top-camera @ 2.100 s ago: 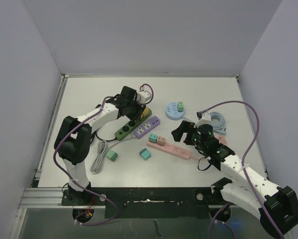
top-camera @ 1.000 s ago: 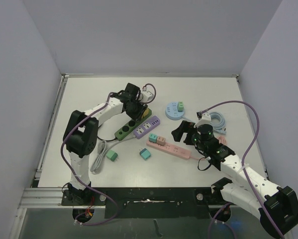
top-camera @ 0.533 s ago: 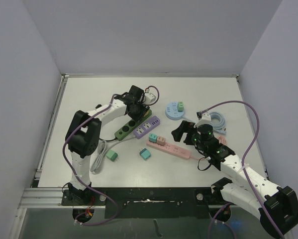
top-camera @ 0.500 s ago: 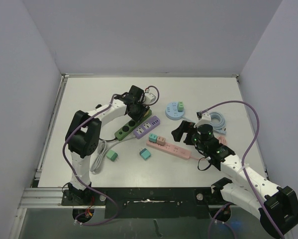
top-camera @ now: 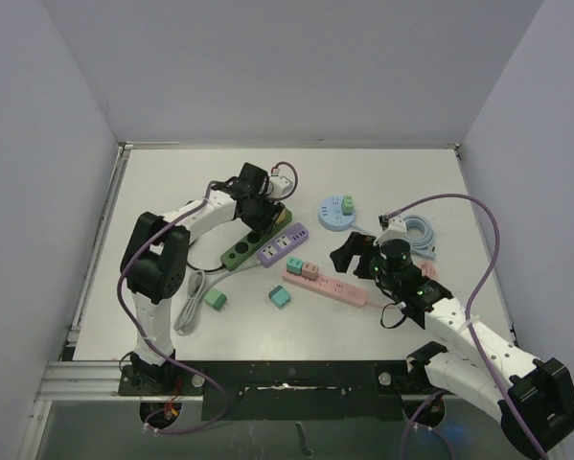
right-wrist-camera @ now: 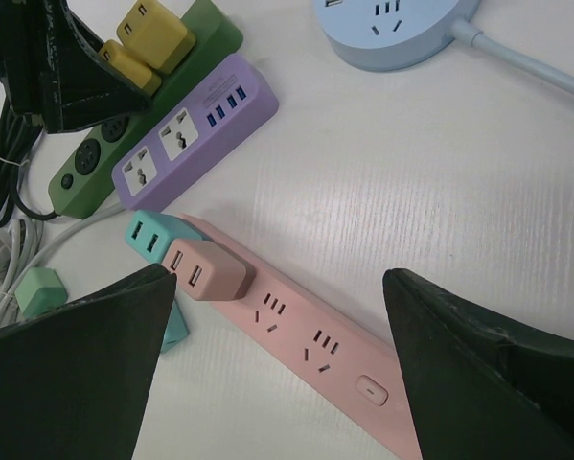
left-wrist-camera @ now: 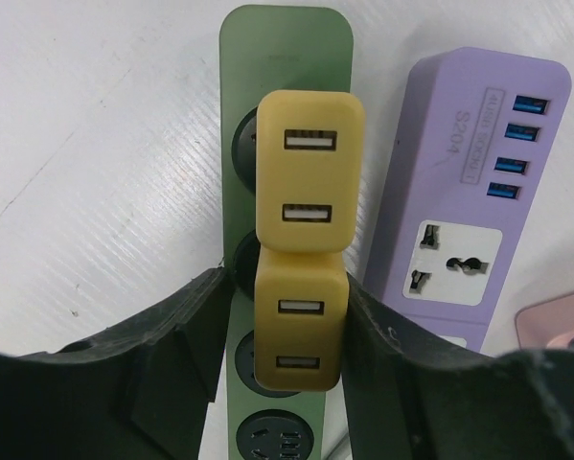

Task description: Insert the plug

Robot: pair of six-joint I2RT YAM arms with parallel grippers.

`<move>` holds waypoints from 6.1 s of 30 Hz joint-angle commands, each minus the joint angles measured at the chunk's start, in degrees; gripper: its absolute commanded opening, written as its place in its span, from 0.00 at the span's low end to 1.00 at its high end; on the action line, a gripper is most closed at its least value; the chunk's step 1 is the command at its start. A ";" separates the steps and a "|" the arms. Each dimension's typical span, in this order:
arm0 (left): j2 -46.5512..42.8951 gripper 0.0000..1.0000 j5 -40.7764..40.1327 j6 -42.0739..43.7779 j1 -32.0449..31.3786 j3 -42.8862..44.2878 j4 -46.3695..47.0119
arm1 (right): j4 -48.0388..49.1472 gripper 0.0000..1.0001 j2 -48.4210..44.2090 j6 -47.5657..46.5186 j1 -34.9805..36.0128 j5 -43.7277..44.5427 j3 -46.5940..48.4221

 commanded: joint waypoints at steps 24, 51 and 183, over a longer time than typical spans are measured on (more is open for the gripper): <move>-22.75 0.53 -1.07 -10.04 4.07 -9.64 11.05 | 1.53 0.96 -0.51 -2.11 -0.22 -0.55 1.54; -57.01 0.72 16.69 -43.25 23.96 -40.28 9.75 | -19.69 0.84 35.02 -8.11 31.82 17.59 33.08; -35.55 0.14 -20.11 -22.00 -18.44 -42.96 79.57 | 34.53 0.57 19.07 56.00 13.37 9.10 14.89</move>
